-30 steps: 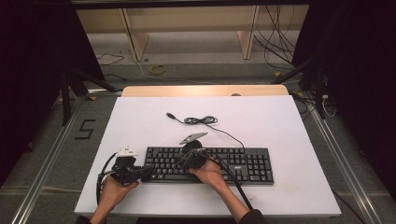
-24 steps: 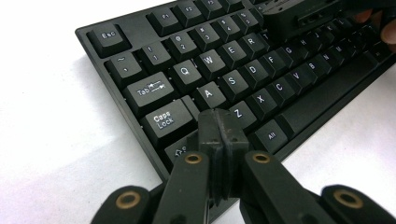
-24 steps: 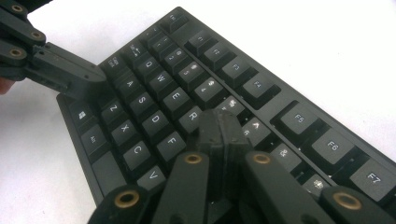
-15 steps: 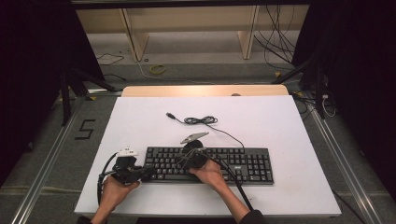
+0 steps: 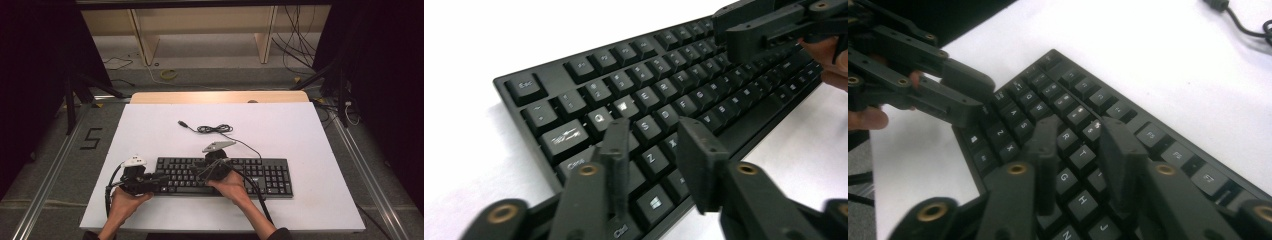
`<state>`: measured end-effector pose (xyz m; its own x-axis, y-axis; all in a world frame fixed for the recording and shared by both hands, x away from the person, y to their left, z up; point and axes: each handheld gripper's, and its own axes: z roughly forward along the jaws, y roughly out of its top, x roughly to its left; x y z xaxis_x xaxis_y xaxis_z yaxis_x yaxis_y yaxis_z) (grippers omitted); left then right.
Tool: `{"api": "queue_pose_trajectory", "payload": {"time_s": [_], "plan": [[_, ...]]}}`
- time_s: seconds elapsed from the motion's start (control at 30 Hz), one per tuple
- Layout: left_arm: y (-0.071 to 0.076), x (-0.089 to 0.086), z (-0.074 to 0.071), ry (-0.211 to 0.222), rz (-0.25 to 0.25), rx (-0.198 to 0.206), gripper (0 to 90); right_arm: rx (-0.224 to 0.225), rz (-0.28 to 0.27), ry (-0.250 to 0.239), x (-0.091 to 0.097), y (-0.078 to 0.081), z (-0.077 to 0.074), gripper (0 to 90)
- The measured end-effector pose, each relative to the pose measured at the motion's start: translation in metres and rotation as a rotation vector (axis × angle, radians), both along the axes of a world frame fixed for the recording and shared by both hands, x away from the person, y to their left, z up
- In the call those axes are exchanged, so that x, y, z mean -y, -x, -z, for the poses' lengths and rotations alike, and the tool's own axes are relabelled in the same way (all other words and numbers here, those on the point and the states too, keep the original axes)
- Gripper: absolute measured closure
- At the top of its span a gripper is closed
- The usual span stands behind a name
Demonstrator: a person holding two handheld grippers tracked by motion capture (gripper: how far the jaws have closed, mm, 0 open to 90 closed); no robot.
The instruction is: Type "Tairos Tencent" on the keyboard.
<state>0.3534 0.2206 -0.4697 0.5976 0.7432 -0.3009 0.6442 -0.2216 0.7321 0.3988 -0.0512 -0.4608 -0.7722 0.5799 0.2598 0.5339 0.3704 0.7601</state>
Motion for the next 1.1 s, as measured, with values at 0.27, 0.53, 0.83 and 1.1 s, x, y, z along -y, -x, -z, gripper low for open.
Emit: {"api": "queue_pose_trajectory", "payload": {"time_s": [0.27,0.53,0.83,1.1], "plan": [[-0.002,0.004,-0.002,0.028,-0.006,0.012,50.0,0.022,0.005,-0.049,0.015,0.006,-0.008,55.0],[-0.007,0.004,-0.003,0.046,-0.023,0.013,41.7,0.027,0.012,-0.062,0.025,0.01,-0.014,41.5],[-0.01,0.004,-0.001,0.033,-0.009,0.013,56.3,0.033,0.021,-0.042,0.034,0.012,-0.014,35.1],[-0.013,0.006,0.003,-0.037,-0.004,0.01,85.2,0.037,0.023,-0.018,0.035,0.011,-0.011,36.0]]}}
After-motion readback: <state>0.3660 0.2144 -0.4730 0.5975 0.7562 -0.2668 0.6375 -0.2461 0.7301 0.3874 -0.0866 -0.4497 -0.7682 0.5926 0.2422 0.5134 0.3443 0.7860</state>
